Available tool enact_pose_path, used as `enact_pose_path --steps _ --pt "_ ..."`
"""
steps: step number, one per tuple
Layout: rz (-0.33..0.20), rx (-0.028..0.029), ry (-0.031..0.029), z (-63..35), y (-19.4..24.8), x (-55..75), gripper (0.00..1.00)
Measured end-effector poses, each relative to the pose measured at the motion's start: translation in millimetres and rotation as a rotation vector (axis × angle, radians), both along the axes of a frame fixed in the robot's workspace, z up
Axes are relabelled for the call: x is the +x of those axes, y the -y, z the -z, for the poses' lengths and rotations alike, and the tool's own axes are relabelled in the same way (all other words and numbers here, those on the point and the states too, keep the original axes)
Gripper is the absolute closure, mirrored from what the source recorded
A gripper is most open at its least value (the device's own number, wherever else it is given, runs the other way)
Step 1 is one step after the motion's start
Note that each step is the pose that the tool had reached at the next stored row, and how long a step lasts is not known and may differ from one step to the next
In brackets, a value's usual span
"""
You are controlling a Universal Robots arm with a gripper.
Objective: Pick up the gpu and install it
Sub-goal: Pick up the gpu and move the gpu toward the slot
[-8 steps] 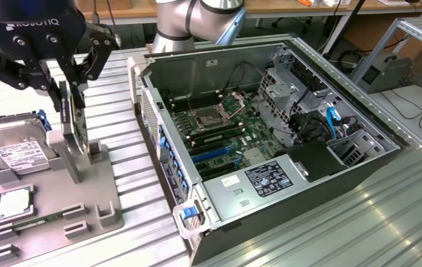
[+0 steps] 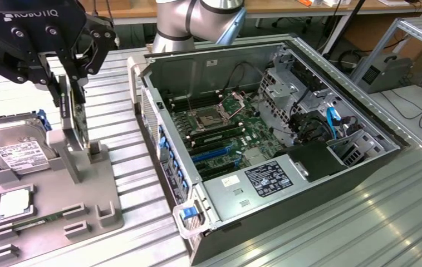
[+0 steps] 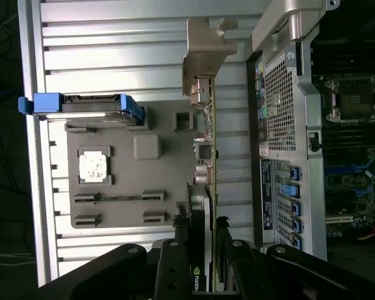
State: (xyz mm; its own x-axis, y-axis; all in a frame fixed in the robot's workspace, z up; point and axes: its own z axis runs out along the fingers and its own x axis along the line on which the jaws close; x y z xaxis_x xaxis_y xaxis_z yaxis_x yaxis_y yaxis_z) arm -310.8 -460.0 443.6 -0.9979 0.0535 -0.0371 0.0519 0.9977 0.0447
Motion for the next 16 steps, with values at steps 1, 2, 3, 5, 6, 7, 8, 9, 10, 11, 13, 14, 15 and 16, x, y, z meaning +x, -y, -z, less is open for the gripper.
enact_pose_path --steps 1,2,3,5,6,7,8,9,10,11,13,14,15,16 --pt "0.000 0.0000 0.0000 0.0 0.0 1.5 0.73" --pt "0.000 0.0001 0.0001 0.0 0.0 3.1 0.73" --pt "0.000 0.0001 0.0000 0.0 0.0 5.1 0.73" --pt "0.000 0.0000 0.0000 0.0 0.0 11.4 0.73" --pt "0.000 0.0000 0.0000 0.0 0.0 13.6 0.73" --pt "0.000 0.0000 0.0000 0.0 0.0 17.1 0.73" --pt "0.000 0.0000 0.0000 0.0 0.0 20.7 0.73" --pt "0.000 0.0000 0.0000 0.0 0.0 24.6 0.73" --pt "0.000 0.0001 0.0000 0.0 0.0 29.1 0.73" --pt "0.000 0.0000 0.0000 0.0 0.0 32.5 0.73" --pt "0.000 0.0001 0.0000 0.0 0.0 39.9 0.73" --pt "0.000 0.0001 0.0000 0.0 0.0 43.1 0.73" --pt "0.000 0.0001 0.0000 0.0 0.0 46.7 0.73" --pt "0.000 0.0001 0.0000 0.0 0.0 50.1 0.73"
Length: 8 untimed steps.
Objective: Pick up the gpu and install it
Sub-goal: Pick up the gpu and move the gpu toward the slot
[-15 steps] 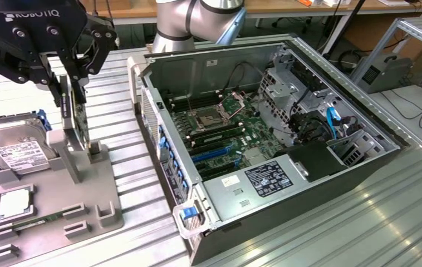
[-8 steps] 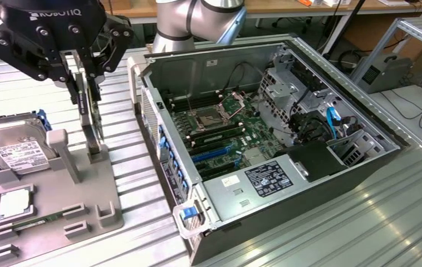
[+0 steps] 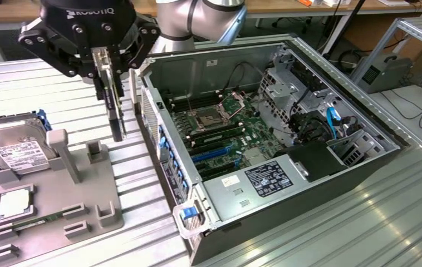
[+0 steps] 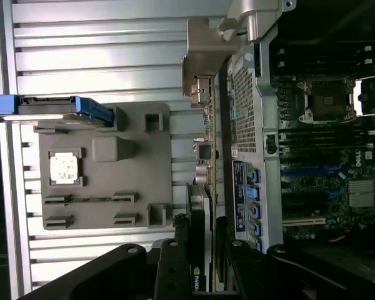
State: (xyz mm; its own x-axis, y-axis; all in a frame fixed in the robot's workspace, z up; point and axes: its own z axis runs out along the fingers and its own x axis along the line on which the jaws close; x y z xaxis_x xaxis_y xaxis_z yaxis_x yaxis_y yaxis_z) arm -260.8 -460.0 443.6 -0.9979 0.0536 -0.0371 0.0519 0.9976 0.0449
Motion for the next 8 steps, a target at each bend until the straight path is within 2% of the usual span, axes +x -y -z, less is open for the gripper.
enact_pose_path --steps 8 --pt "0.000 -0.0001 -0.0001 -0.1 0.0 37.8 0.73"
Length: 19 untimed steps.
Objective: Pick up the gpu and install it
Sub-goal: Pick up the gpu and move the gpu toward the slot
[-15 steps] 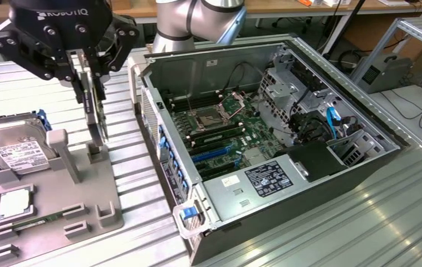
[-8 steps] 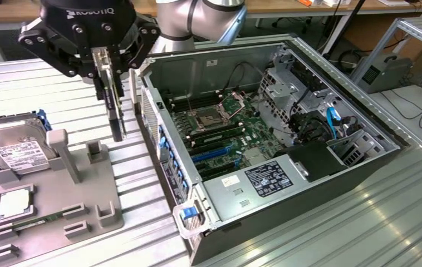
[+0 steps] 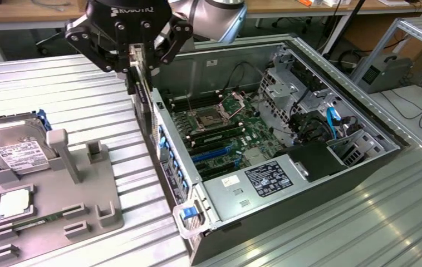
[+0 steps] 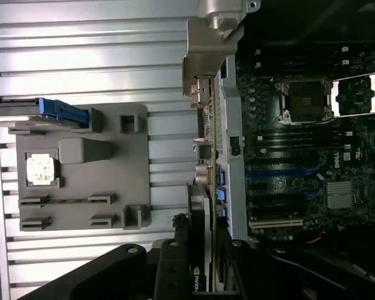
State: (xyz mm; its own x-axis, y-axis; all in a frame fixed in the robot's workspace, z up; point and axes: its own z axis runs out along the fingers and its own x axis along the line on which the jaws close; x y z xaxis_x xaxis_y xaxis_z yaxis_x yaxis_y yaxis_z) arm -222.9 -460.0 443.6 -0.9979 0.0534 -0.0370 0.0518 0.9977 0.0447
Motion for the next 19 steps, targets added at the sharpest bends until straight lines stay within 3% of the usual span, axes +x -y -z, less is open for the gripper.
enact_pose_path --steps 19 --pt "0.000 0.0000 0.0000 0.0 0.0 103.8 0.73"
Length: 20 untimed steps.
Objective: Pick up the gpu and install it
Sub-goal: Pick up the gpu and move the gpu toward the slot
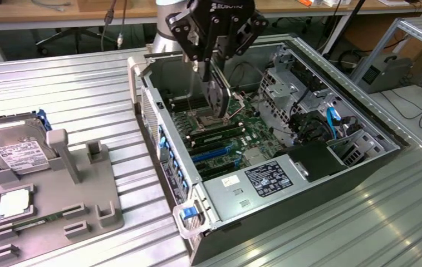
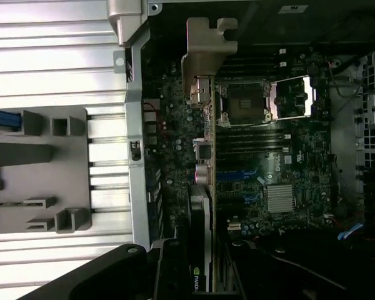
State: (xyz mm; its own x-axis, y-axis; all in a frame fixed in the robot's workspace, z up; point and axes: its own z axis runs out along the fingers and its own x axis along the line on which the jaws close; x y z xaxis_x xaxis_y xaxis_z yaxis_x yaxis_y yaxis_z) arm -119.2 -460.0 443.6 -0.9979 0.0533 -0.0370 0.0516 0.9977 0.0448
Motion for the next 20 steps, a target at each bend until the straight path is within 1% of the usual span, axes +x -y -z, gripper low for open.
enact_pose_path --steps 2,7,12,16,18,20 --pt "0.000 0.0000 0.0000 0.0 0.0 15.1 0.73" --pt "-0.001 0.0000 0.0000 0.0 0.0 38.8 0.73" --pt "-0.001 0.0000 0.0000 0.0 0.0 68.2 0.73" --pt "-0.001 0.0000 0.0000 0.0 0.0 86.2 0.73" --pt "-0.001 0.0000 0.0000 0.0 0.0 98.9 0.73" --pt "-0.001 0.0001 0.0000 0.0 0.0 107.5 0.73"
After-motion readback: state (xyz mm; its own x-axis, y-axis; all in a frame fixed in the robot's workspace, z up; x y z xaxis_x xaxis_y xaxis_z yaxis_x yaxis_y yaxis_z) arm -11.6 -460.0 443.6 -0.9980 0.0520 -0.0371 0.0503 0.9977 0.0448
